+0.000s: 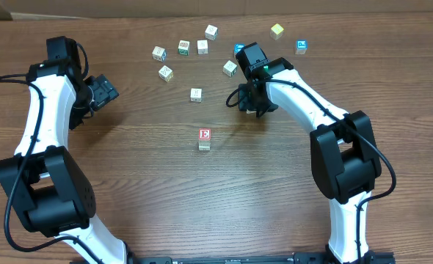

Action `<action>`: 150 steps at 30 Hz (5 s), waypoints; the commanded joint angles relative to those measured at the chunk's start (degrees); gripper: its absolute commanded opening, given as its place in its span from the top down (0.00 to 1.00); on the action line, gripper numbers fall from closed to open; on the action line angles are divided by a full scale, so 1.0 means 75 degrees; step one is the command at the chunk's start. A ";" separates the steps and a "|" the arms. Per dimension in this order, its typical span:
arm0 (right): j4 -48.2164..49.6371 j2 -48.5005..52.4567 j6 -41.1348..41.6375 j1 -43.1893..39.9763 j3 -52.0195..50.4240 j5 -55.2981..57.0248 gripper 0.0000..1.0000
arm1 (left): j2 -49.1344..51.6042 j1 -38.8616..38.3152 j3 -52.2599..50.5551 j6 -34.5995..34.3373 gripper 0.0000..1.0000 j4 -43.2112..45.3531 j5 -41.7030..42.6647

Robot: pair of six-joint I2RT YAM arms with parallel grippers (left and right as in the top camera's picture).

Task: Form a tower
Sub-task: 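Close the right gripper on the green-bordered block, then lift the green-bordered block with the right gripper, then carry the green-bordered block left over the 'E' block tower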

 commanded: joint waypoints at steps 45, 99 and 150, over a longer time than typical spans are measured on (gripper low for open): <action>0.0522 -0.0035 -0.0245 0.0006 -0.0283 -0.0064 0.66 | 0.0038 -0.0020 0.0064 0.0087 0.01 0.0003 0.0003; 0.0344 -0.0035 -0.0720 0.0003 -0.0283 -0.0058 0.63 | 0.0038 -0.0020 0.0064 0.0085 0.00 0.0003 0.0003; -0.5759 -0.0813 0.0868 0.0399 0.4491 -0.1982 0.83 | 0.0038 -0.0020 0.0064 0.0087 0.00 0.0003 0.0003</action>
